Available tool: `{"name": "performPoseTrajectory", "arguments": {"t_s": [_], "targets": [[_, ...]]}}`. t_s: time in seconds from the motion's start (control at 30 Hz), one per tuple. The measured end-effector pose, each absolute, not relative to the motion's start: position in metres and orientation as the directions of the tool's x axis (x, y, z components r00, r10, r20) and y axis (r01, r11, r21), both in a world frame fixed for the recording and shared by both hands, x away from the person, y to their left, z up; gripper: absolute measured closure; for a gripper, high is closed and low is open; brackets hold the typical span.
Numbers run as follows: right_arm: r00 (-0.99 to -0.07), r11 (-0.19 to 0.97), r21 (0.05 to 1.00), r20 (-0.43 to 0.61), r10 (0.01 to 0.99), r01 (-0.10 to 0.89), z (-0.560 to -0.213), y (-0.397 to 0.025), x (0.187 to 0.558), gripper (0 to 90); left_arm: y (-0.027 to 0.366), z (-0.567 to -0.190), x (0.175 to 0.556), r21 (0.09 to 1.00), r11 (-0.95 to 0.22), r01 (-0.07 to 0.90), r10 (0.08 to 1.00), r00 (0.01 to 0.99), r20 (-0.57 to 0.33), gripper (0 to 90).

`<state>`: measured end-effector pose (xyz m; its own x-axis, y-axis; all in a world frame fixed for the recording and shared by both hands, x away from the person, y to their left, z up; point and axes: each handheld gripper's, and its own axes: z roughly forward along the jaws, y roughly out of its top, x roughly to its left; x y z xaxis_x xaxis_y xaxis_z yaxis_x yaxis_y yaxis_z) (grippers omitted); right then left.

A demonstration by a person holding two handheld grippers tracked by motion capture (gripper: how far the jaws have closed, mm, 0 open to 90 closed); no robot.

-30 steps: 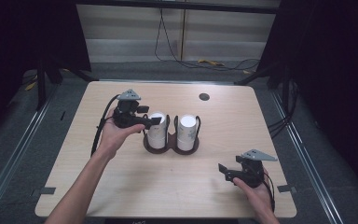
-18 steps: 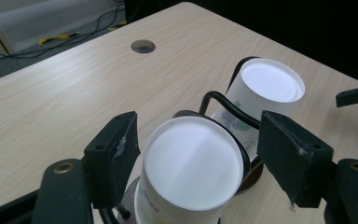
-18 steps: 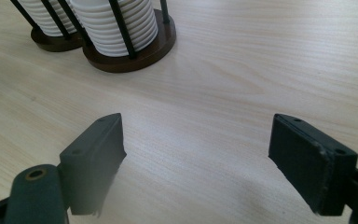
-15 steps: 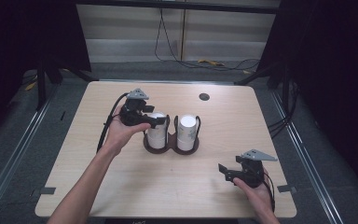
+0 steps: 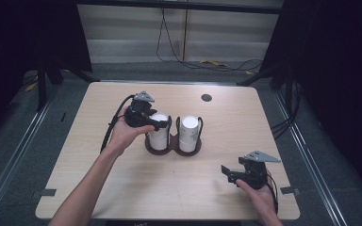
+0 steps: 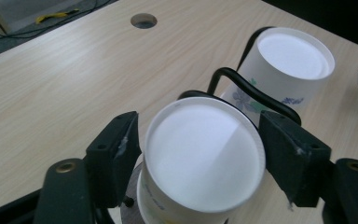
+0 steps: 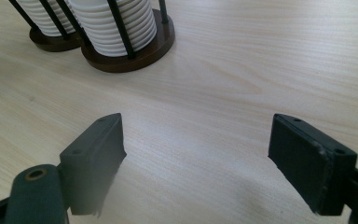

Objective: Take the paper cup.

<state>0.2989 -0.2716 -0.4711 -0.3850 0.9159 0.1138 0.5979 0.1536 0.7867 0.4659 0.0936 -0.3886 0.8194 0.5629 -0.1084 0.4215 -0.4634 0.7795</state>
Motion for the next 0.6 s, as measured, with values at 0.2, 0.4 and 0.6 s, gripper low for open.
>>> {"name": "performPoseTrajectory", "arguments": {"t_s": [0.2, 0.4, 0.6], "targets": [[-0.385, 0.155, 0.786, 0.113, 0.916, 0.598, -0.4713, -0.2714, 0.2992, 18.3, 0.0900, -0.3908, 0.4657, 0.763, -0.488, 0.424, 0.569, 0.817, -0.090, 31.2], [-0.384, 0.153, 0.786, 0.114, 0.916, 0.599, -0.4714, -0.2717, 0.2993, 18.3, 0.0894, -0.3920, 0.4684, 0.740, -0.501, 0.448, 0.583, 0.807, -0.094, 30.7], [-0.387, 0.157, 0.787, 0.110, 0.916, 0.597, -0.4713, -0.2714, 0.2991, 18.3, 0.0881, -0.3930, 0.4705, 0.715, -0.519, 0.468, 0.585, 0.804, -0.101, 30.0]]}}
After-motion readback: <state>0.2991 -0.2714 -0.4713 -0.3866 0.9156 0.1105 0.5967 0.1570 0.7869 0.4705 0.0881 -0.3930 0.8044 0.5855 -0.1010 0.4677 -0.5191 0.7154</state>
